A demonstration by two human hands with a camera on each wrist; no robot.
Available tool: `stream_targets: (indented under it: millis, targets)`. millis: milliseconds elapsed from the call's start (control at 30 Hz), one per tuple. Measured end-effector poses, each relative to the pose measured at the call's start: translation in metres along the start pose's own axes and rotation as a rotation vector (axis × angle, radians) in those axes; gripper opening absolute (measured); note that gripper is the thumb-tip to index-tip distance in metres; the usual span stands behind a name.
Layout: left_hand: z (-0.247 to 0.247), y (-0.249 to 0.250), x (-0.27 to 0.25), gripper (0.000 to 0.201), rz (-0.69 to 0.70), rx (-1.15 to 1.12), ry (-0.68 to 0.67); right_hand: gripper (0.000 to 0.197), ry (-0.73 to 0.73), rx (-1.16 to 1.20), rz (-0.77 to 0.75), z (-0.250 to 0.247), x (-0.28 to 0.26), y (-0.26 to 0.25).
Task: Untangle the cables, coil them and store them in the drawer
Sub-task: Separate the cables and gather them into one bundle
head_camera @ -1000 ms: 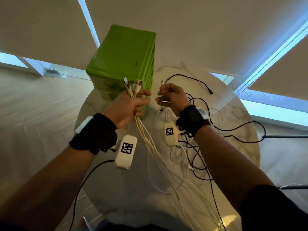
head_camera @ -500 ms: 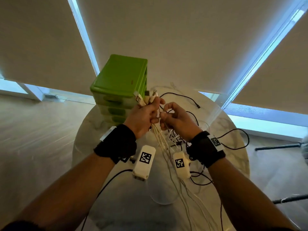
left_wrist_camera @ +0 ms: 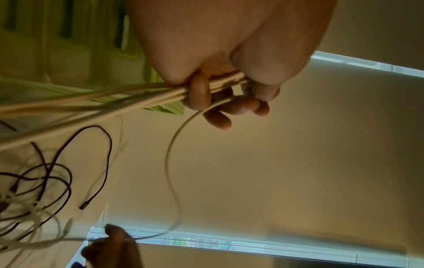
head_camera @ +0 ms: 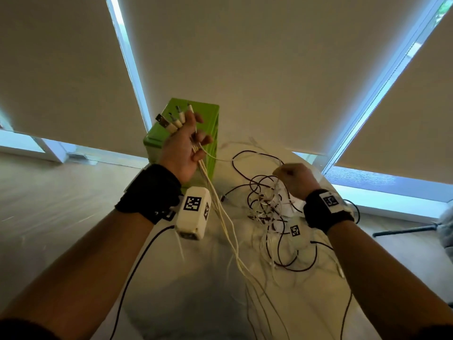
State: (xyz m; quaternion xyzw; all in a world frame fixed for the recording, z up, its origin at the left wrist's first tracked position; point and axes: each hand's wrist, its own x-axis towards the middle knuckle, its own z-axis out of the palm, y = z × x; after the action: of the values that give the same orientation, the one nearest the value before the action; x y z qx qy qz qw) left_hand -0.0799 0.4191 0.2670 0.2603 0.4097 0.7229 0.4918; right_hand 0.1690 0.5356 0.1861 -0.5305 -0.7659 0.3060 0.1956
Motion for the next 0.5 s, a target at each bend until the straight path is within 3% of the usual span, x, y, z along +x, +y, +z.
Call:
stream_targets:
  millis: [133, 233, 400, 500]
  targets:
    - [-0.003, -0.001, 0.002, 0.034, -0.039, -0.024, 0.025, 0.022, 0.216, 0.432, -0.096, -0.029, -0.003, -0.034]
    - [-0.007, -0.007, 0.003, 0.038, -0.074, 0.042, 0.089, 0.019, 0.307, 0.597, -0.203, -0.046, -0.016, -0.063]
    - [0.004, -0.025, -0.004, 0.038, -0.179, 0.182, 0.025, 0.015, 0.221, 0.609, -0.374, -0.061, -0.030, -0.095]
    - [0.018, -0.036, -0.012, 0.014, -0.172, 0.377, -0.151, 0.015, 0.109, 0.562, -0.429, -0.060, -0.040, -0.110]
